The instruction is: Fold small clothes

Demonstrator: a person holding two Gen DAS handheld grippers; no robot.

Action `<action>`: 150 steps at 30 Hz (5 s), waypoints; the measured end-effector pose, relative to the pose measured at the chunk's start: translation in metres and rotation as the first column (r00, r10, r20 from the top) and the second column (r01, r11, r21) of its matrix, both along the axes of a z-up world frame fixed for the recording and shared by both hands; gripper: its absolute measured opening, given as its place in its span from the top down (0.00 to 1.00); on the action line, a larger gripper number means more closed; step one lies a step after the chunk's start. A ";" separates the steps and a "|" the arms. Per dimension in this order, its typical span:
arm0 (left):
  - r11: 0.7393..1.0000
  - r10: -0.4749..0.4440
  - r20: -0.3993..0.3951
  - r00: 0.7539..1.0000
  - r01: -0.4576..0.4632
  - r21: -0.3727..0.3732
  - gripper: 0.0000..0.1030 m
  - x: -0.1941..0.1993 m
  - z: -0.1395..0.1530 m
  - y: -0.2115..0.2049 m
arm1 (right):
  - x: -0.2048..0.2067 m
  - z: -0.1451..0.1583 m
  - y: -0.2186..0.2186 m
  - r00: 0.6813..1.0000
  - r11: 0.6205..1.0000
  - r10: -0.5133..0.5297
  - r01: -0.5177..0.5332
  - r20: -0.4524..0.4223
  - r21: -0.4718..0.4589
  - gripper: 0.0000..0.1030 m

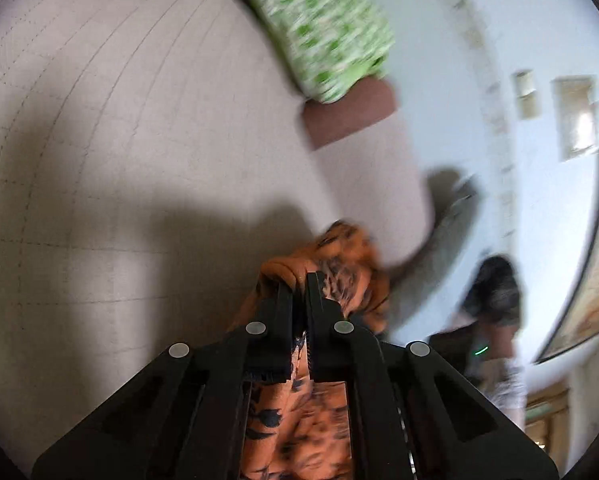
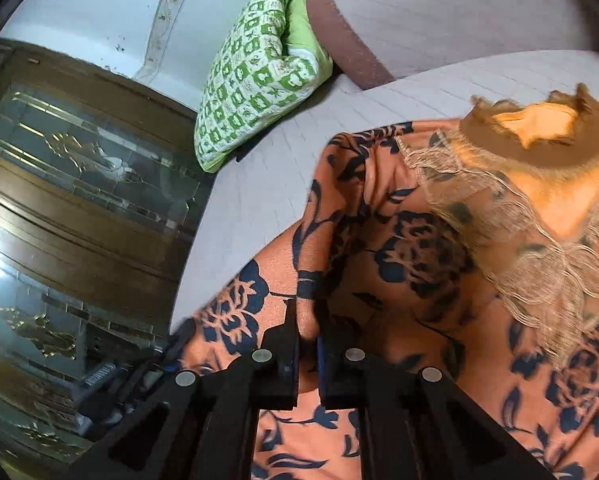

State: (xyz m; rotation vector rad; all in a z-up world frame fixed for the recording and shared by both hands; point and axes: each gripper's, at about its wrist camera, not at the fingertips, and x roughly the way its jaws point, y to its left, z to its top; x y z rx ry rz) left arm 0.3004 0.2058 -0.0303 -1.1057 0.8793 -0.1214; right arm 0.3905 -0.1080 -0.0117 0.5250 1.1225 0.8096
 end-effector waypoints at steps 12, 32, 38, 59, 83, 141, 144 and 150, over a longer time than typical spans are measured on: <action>0.983 -0.030 -0.162 0.986 0.059 0.173 0.38 -0.004 -0.004 -0.013 | -0.094 0.001 -0.071 0.999 0.971 0.018 -0.026 -0.034 -0.236 0.55; 0.896 -0.256 -0.209 0.944 0.313 0.316 0.35 -0.154 -0.023 -0.072 | -0.286 0.022 -0.218 0.926 0.764 -0.339 0.375 0.168 -0.524 0.90; 0.907 -0.106 -0.265 0.958 0.203 0.369 0.35 -0.162 -0.033 -0.042 | -0.302 0.052 -0.275 0.778 0.707 -0.555 0.627 0.294 -0.327 0.81; 0.690 -0.207 -0.338 0.918 0.382 0.615 0.74 -0.182 -0.034 -0.099 | -0.301 -0.051 -0.287 0.844 0.744 -0.533 0.438 -0.054 -0.505 0.60; 0.771 -0.218 -0.168 0.961 0.275 0.574 0.54 -0.221 0.047 -0.045 | -0.379 0.084 -0.305 0.714 0.660 -0.623 0.699 0.321 -0.275 0.86; 0.987 -0.060 -0.257 0.965 0.096 0.131 0.38 0.017 -0.025 0.007 | -0.101 0.058 -0.074 0.994 0.975 -0.012 0.035 0.108 -0.218 0.44; 0.992 -0.042 -0.265 0.963 0.072 0.106 0.38 0.030 -0.039 0.007 | -0.040 0.041 -0.047 0.998 0.975 -0.002 0.015 0.059 -0.223 0.45; 0.989 -0.025 -0.264 0.964 0.062 0.133 0.54 0.032 -0.048 0.007 | 0.037 0.001 0.004 1.000 0.964 -0.006 0.005 -0.003 -0.265 0.50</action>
